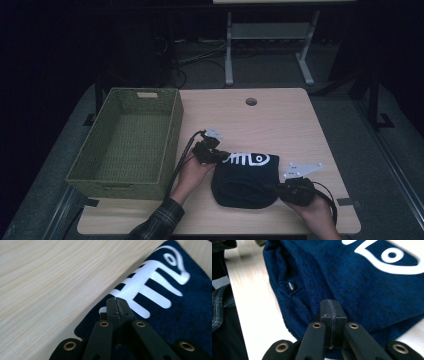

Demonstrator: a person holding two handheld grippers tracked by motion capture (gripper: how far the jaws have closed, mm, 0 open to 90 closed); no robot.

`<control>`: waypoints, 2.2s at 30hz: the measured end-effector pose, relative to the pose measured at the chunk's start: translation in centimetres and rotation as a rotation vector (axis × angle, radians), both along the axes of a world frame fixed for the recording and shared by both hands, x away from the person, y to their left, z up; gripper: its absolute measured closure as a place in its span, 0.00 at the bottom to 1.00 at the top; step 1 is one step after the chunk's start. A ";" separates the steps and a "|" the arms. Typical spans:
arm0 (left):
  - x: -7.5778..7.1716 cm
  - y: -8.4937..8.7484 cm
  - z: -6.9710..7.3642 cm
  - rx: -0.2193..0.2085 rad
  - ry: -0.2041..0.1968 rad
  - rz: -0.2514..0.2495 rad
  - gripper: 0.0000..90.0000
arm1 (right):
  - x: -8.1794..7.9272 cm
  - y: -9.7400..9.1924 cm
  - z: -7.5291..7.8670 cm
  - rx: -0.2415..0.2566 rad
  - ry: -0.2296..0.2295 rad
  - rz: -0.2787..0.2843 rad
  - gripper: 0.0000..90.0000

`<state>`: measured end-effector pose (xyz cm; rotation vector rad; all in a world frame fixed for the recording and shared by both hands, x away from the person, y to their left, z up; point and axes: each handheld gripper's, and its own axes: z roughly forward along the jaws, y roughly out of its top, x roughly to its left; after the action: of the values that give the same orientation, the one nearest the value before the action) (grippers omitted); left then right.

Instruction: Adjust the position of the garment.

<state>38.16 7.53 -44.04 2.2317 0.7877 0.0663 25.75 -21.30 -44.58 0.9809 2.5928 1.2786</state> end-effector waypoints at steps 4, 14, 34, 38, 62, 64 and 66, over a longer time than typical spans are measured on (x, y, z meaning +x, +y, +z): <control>0.5 -0.1 -0.6 0.005 0.000 0.003 1.00 | -0.3 0.7 -0.8 -0.005 0.018 0.018 1.00; 1.3 -1.7 -1.5 0.062 0.002 -0.053 1.00 | -1.6 2.8 -2.0 -0.075 -0.004 0.011 1.00; -3.4 0.1 2.7 -0.050 -0.053 -0.107 1.00 | 0.7 0.3 1.0 0.020 -0.128 -0.099 1.00; -6.0 0.9 3.0 -0.045 -0.070 -0.112 0.98 | 2.1 -0.7 0.8 0.014 -0.142 -0.155 1.00; -6.7 1.5 -0.5 0.076 -0.009 -0.073 1.00 | 3.5 -1.7 -2.4 -0.087 -0.100 -0.216 0.92; -6.6 1.7 0.0 0.042 -0.005 -0.060 0.96 | 3.0 -2.0 -2.0 -0.072 -0.120 -0.226 0.85; -6.4 1.9 0.6 0.022 -0.010 -0.045 0.88 | 2.5 -2.5 -1.6 -0.057 -0.135 -0.241 0.76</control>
<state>31.74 9.45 -43.43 2.2673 0.7347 0.0646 28.30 -23.81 -46.22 1.1144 2.3147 1.1608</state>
